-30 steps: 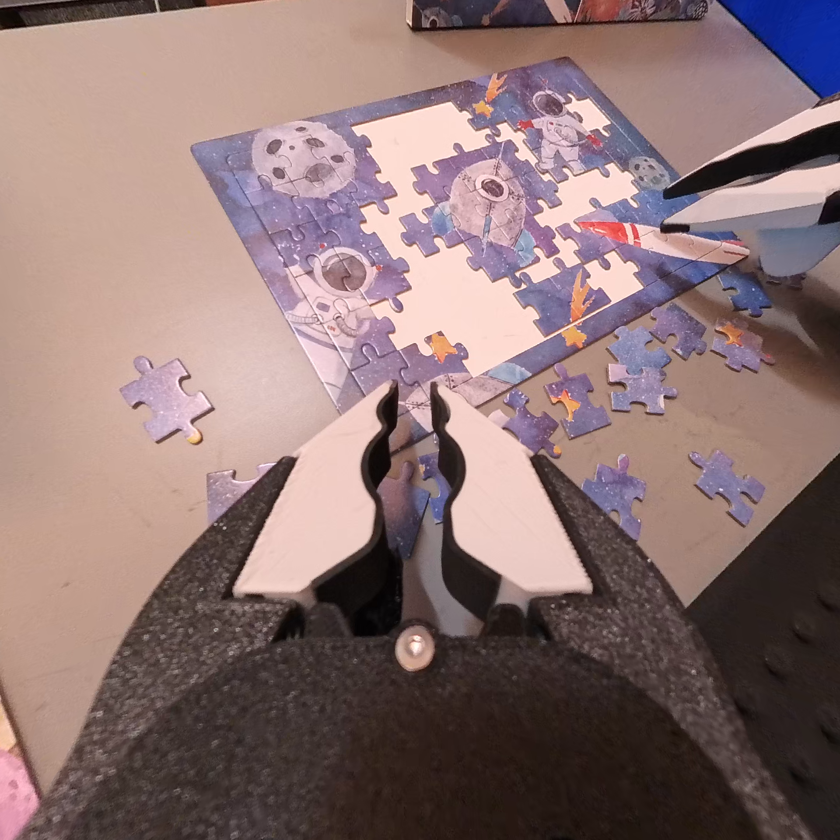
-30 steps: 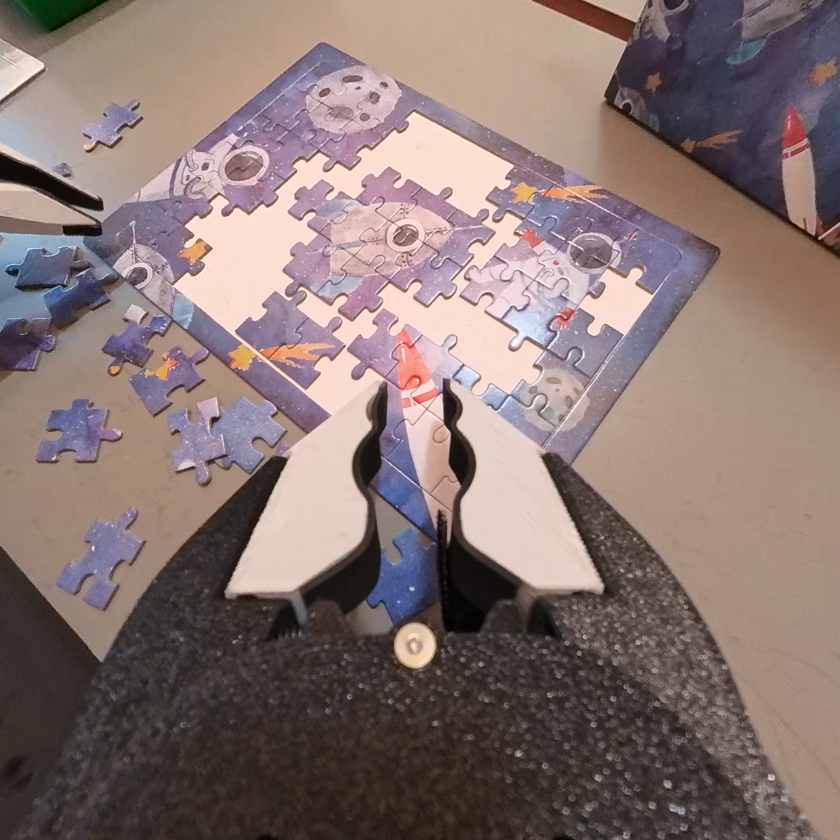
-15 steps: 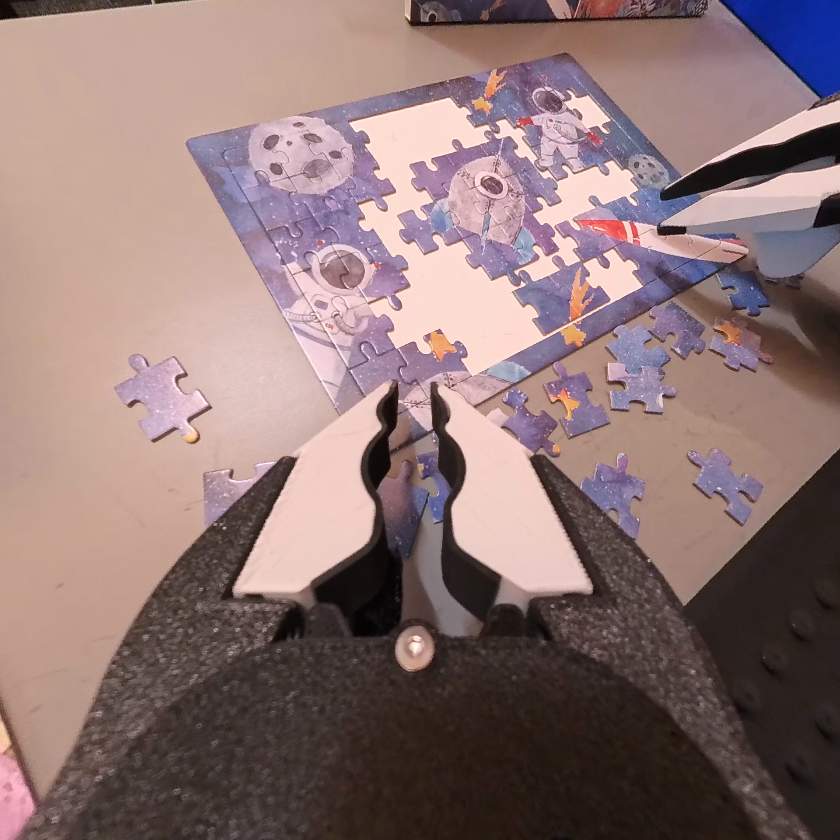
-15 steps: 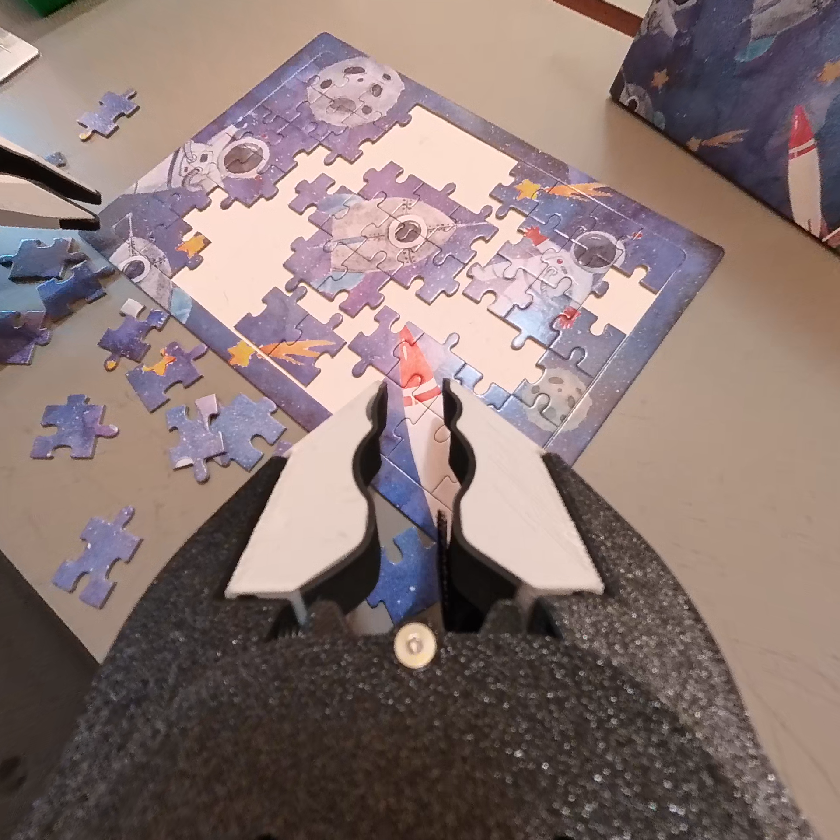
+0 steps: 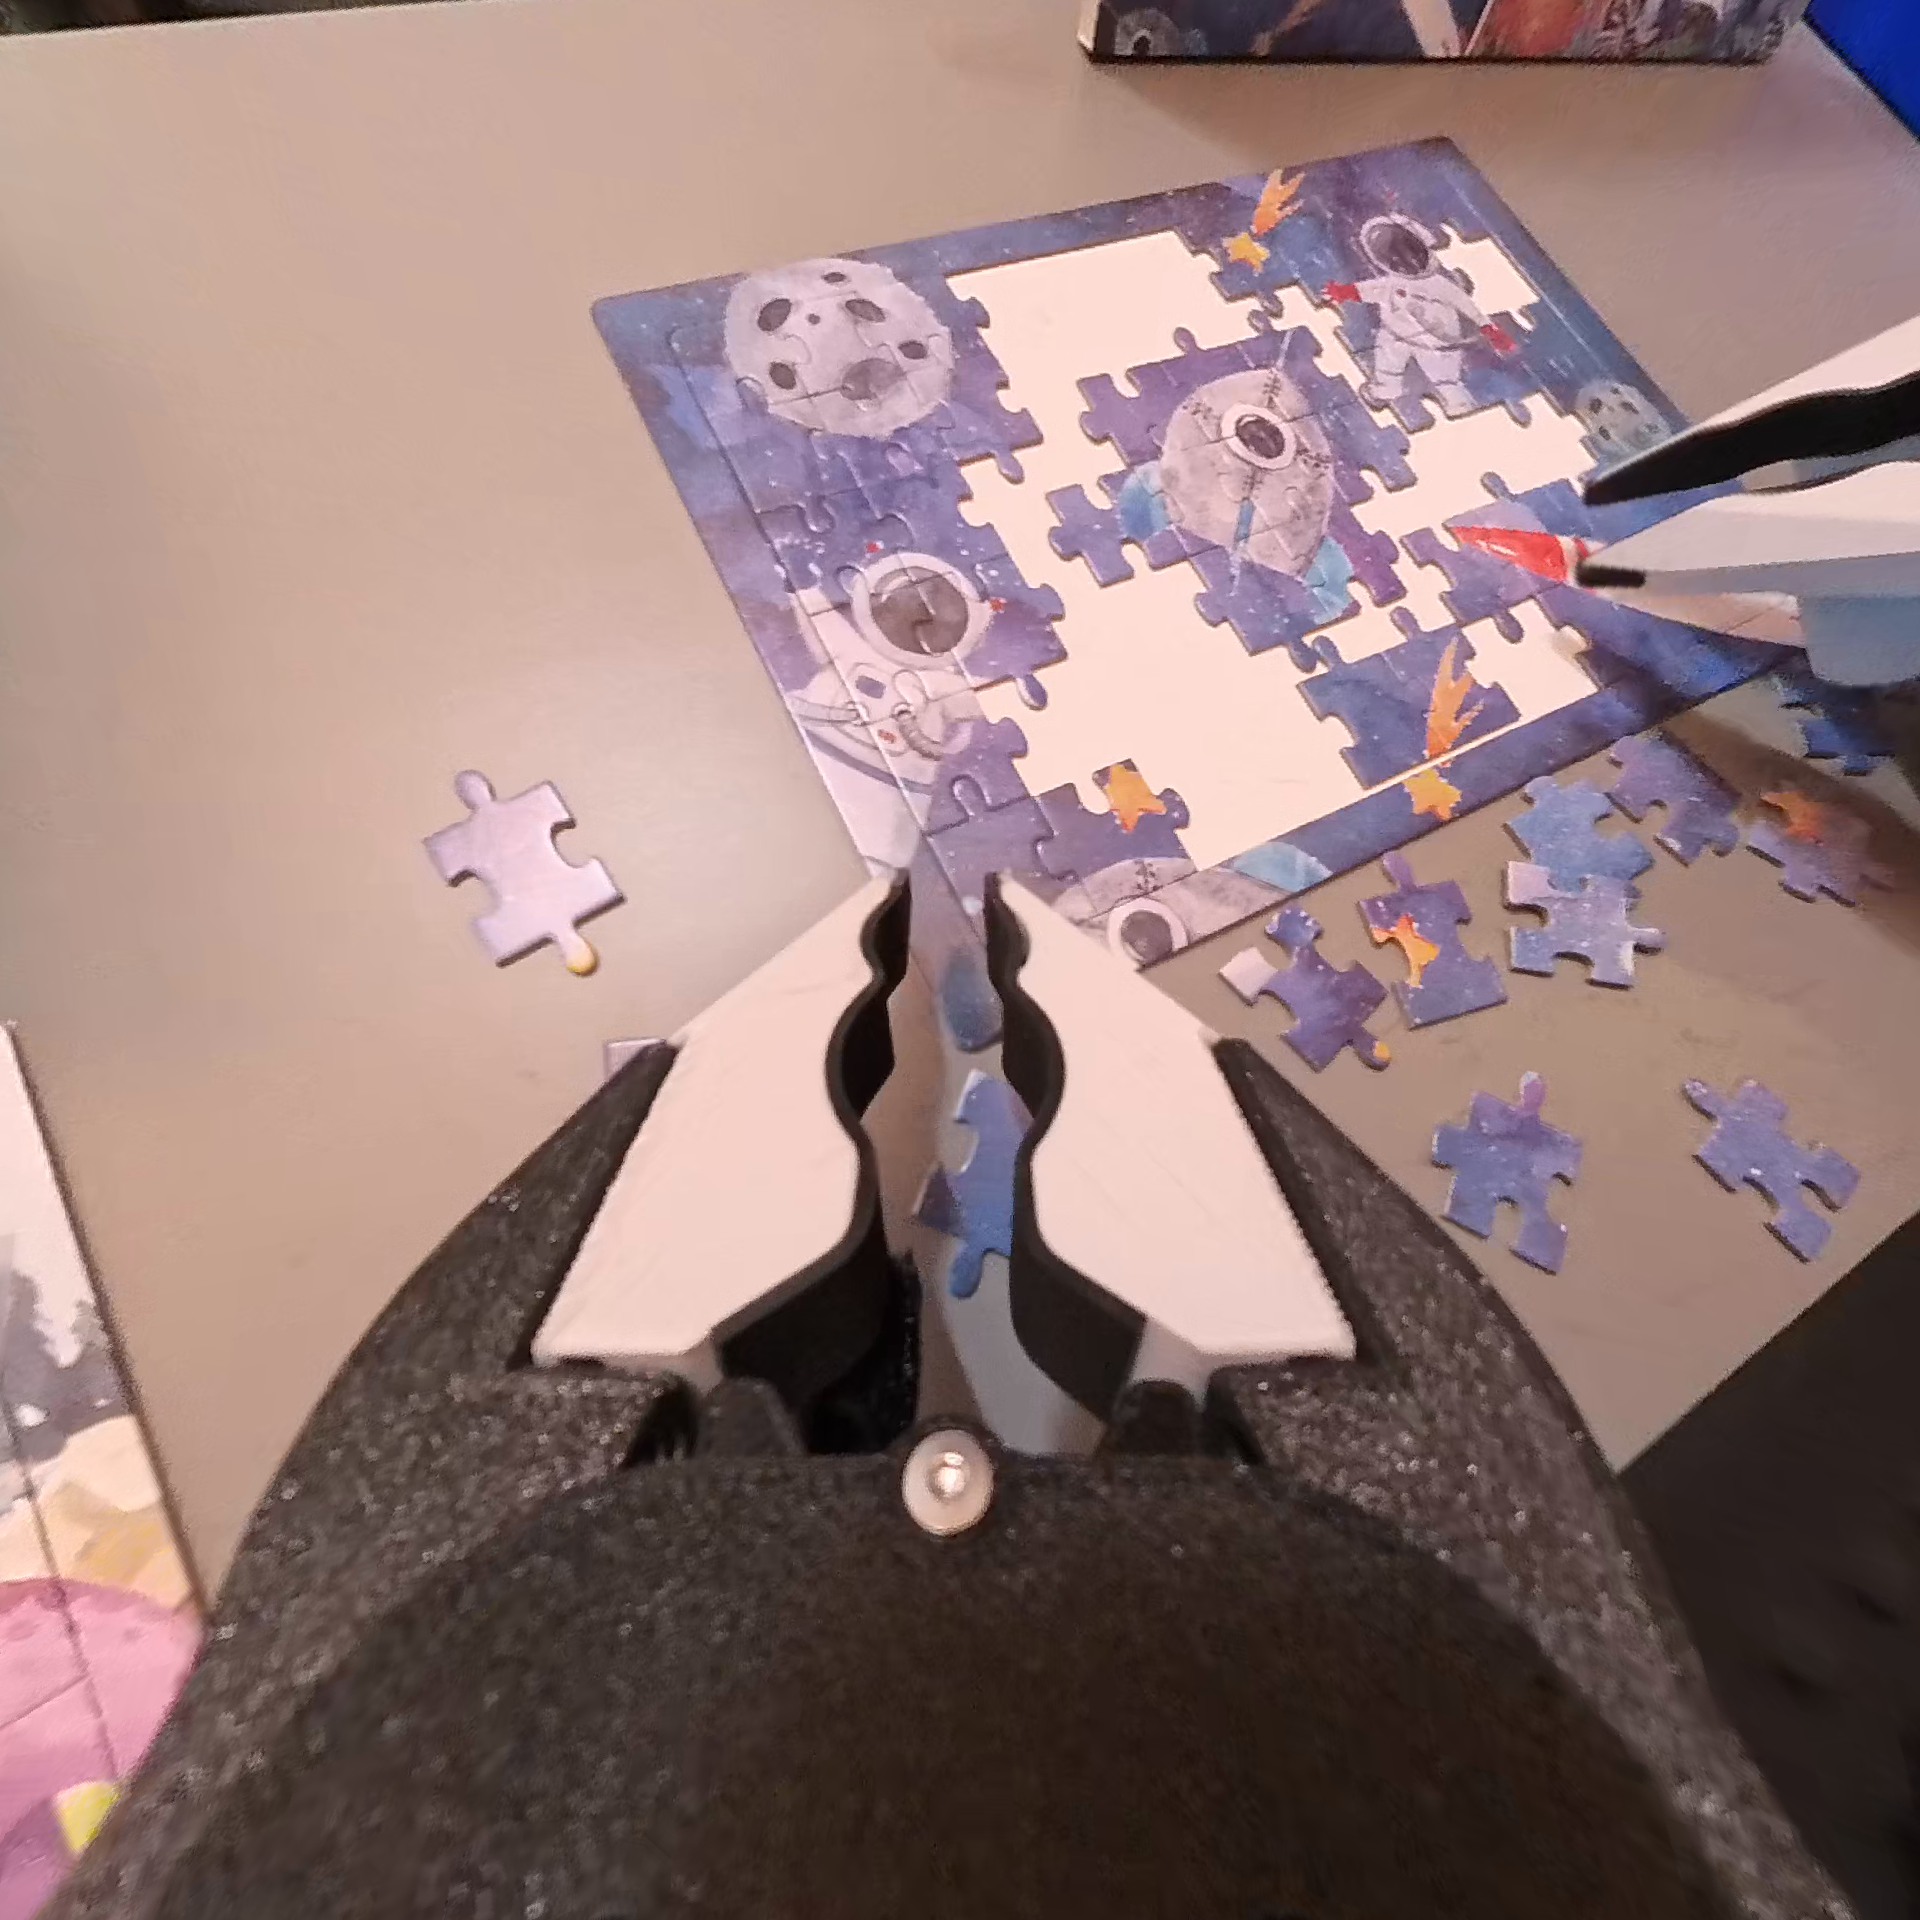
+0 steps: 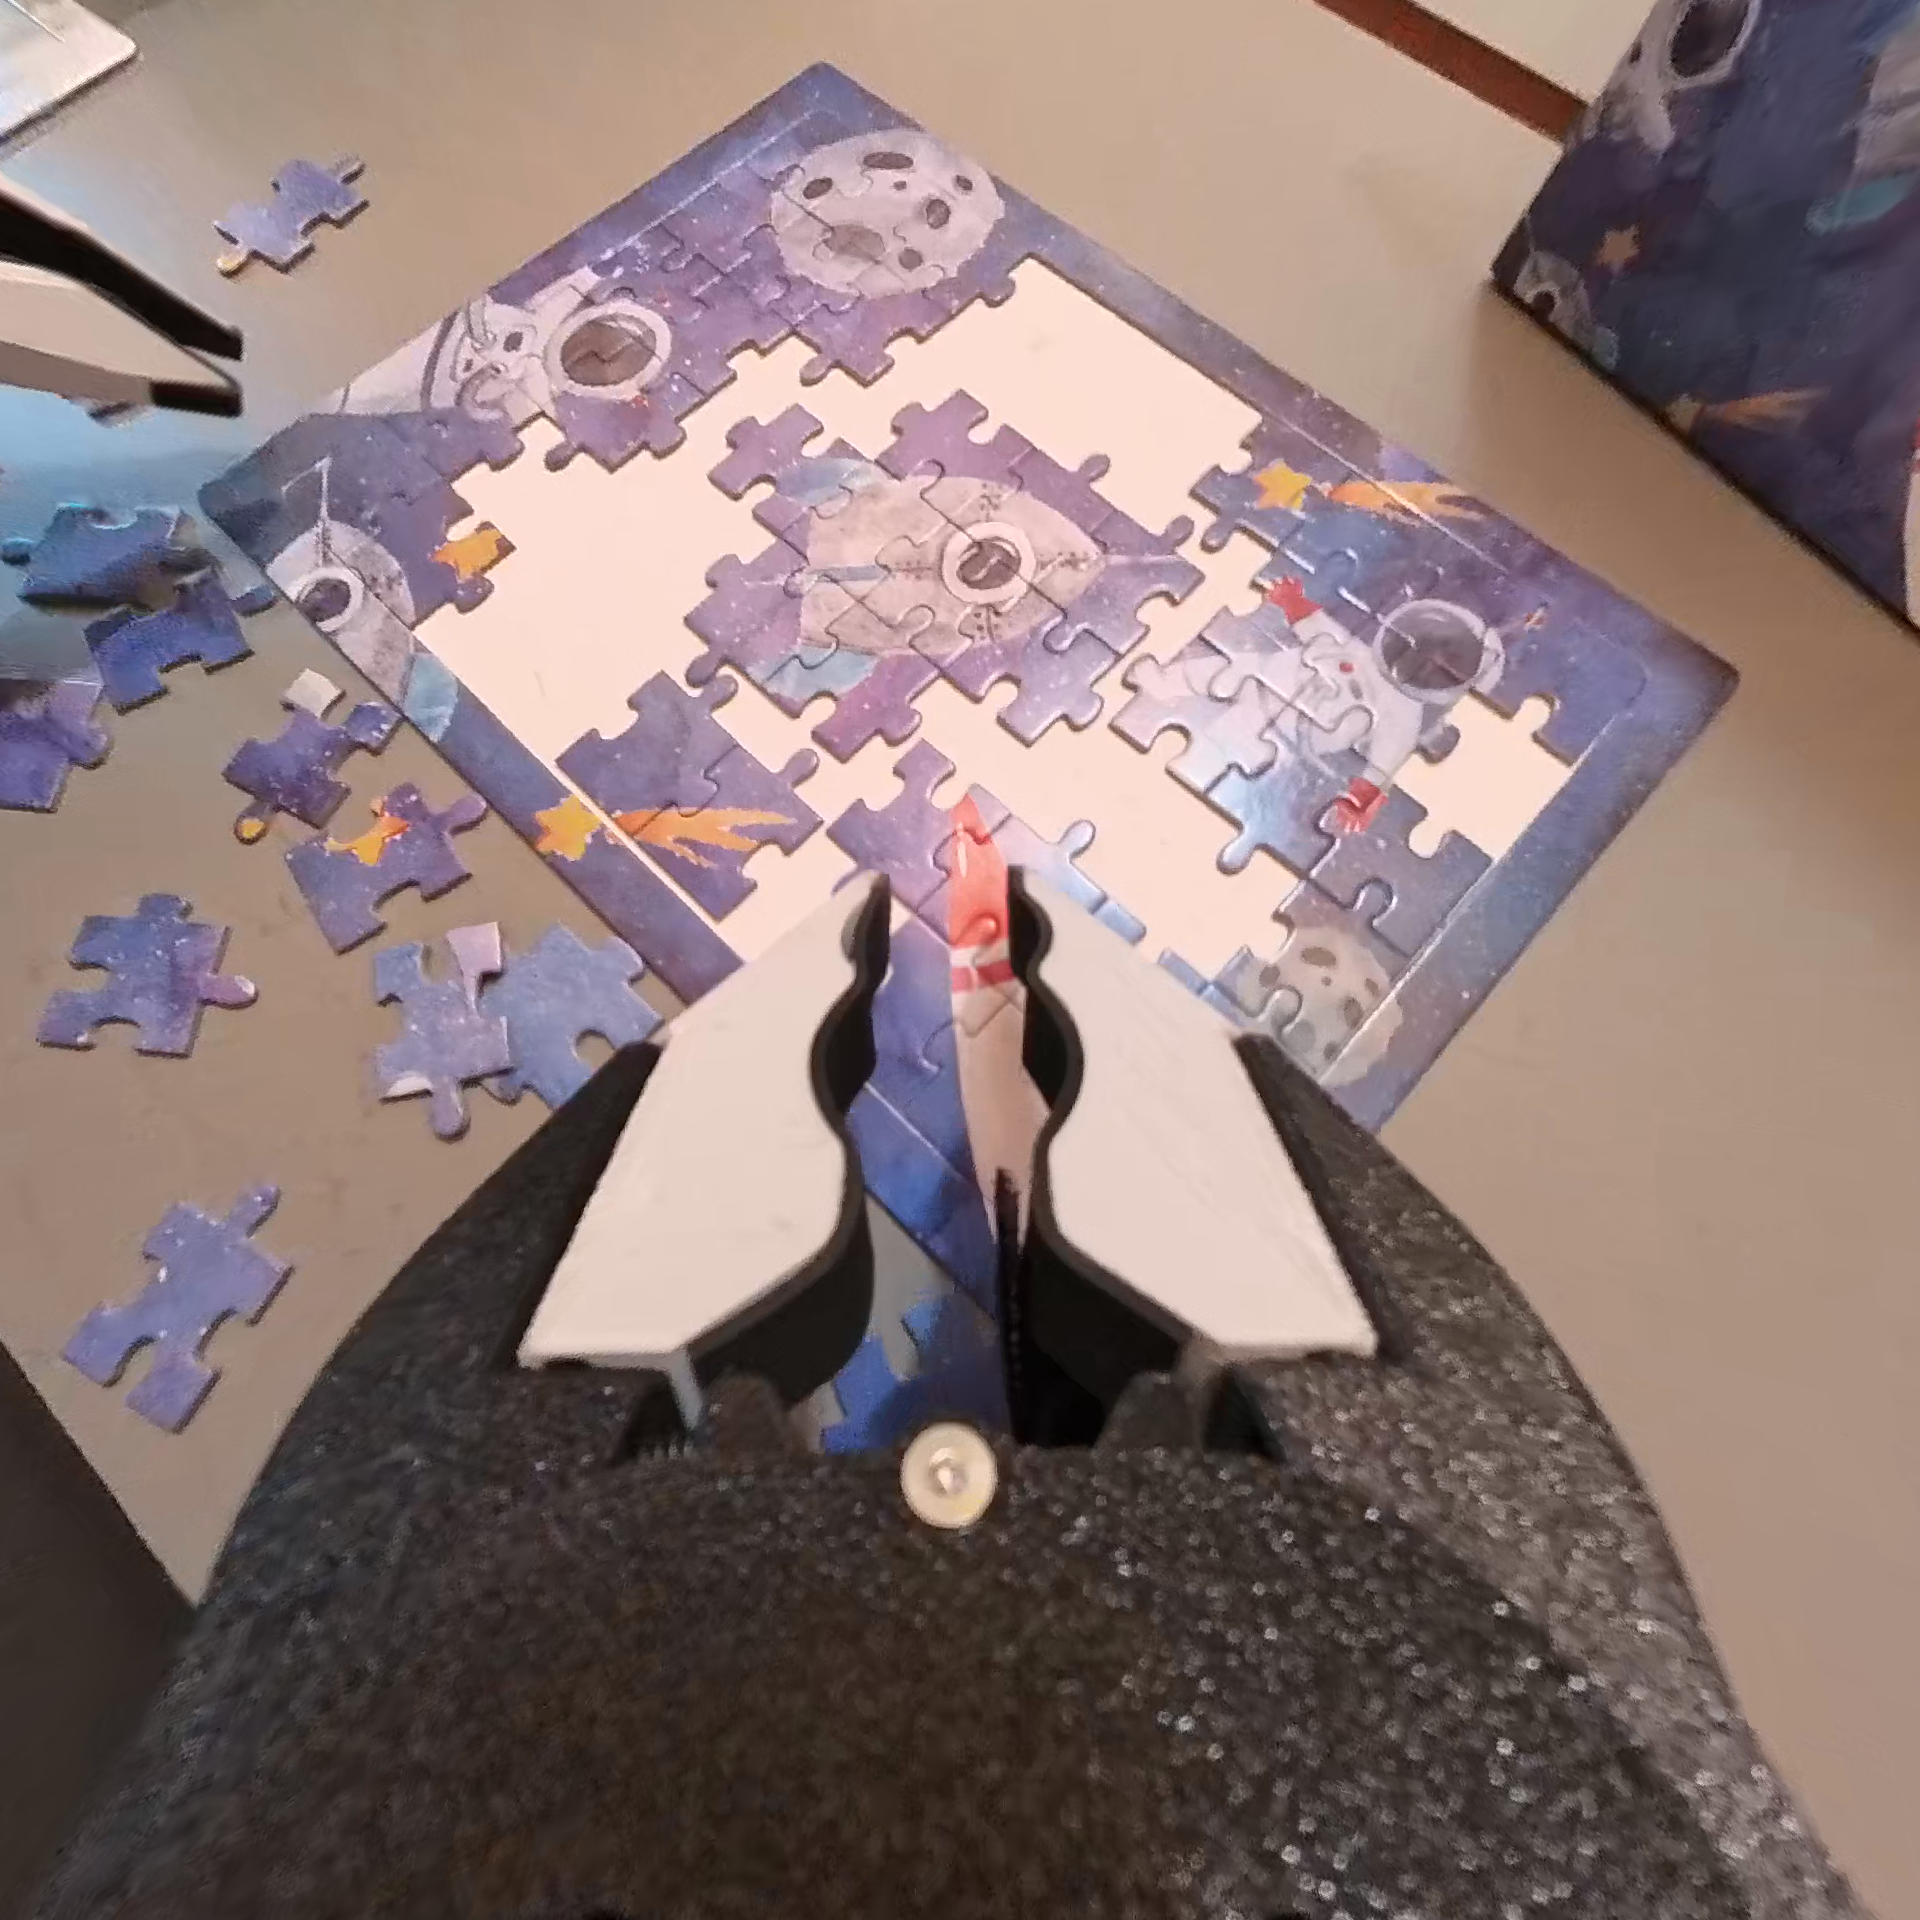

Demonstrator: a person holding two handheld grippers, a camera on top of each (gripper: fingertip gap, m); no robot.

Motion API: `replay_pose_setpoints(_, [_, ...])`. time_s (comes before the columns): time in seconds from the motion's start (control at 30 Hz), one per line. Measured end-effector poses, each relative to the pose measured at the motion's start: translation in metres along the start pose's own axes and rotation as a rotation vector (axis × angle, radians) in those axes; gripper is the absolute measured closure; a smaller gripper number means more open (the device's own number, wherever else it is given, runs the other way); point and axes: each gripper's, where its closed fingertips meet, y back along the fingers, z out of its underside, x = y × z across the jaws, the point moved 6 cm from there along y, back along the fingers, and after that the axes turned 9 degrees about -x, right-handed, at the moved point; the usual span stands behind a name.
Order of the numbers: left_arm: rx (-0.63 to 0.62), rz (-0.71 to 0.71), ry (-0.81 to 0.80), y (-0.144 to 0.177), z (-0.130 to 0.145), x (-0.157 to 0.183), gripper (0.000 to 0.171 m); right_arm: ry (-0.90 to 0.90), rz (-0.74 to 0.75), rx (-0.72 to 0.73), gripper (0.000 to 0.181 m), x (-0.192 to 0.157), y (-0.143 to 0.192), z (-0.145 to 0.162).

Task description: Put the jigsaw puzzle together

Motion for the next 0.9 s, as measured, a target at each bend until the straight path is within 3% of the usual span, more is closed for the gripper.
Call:
replay_pose_setpoints(0.23, [-0.022,-0.026,-0.011,-0.002,-0.001,-0.009,0.158,0.000,-0.059,0.033,0.158,-0.002,-0.005,-0.007])
replay_pose_setpoints(0.33, [-0.033,-0.029,-0.022,-0.004,0.000,-0.009,0.158,-0.004,-0.153,-0.098,0.145,-0.010,-0.003,-0.013])
replay_pose_setpoints(0.43, [-0.039,-0.029,-0.026,-0.005,0.001,-0.009,0.158,0.130,-0.177,-0.195,0.140,-0.016,0.007,-0.040])
replay_pose_setpoints(0.47, [-0.039,-0.028,-0.027,-0.005,0.001,-0.009,0.158,0.174,-0.220,-0.240,0.127,-0.019,0.006,-0.049])
replay_pose_setpoints(0.5, [-0.039,-0.029,-0.028,-0.005,0.001,-0.008,0.158,0.230,-0.240,-0.290,0.116,-0.019,0.001,-0.058])
replay_pose_setpoints(0.63, [-0.060,-0.041,-0.021,-0.005,0.005,-0.010,0.158,0.425,-0.209,-0.391,0.103,-0.004,-0.037,-0.077])
replay_pose_setpoints(0.9, [-0.091,-0.006,-0.035,-0.008,0.009,-0.007,0.171,0.424,-0.237,-0.416,0.125,0.009,-0.065,-0.078])
